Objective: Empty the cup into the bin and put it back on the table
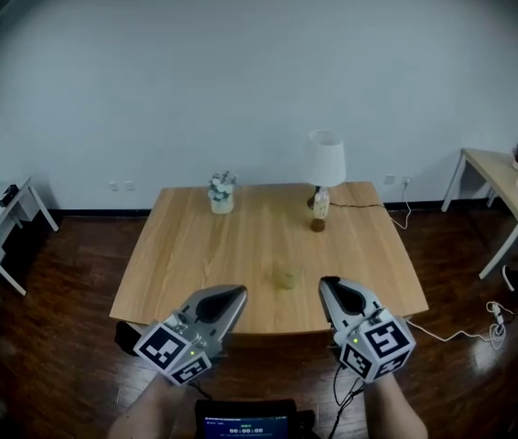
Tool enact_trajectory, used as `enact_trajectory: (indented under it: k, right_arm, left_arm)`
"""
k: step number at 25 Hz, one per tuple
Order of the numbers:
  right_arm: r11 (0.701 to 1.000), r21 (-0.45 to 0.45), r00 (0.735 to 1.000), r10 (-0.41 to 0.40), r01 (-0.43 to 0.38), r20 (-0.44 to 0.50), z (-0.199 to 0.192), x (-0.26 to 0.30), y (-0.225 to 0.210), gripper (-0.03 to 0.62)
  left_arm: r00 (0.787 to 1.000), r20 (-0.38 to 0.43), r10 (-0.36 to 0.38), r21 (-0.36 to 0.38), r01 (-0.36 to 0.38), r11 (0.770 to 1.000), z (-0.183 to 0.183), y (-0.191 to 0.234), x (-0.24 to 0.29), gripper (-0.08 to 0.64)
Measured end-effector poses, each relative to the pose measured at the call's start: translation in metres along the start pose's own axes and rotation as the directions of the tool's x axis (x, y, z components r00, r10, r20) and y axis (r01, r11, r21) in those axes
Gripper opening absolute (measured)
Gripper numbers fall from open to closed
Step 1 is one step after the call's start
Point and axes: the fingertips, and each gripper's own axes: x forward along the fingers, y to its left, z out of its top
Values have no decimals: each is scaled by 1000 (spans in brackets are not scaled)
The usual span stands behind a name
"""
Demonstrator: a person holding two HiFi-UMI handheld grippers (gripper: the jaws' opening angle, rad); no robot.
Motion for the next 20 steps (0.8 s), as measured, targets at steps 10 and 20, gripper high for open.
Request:
enact_trajectory:
  k: [10,20]
  right_arm:
    - [1000,17,1000,-15,15,-7,-8,35,-28,2]
    - [997,28,997,-65,66,-33,-12,83,-46,2]
  left_arm:
    - [1000,-20,-19,-11,18,1000,-17,31,32,0]
    - [999,-5,-45,-26,45,999,-19,92,49,0]
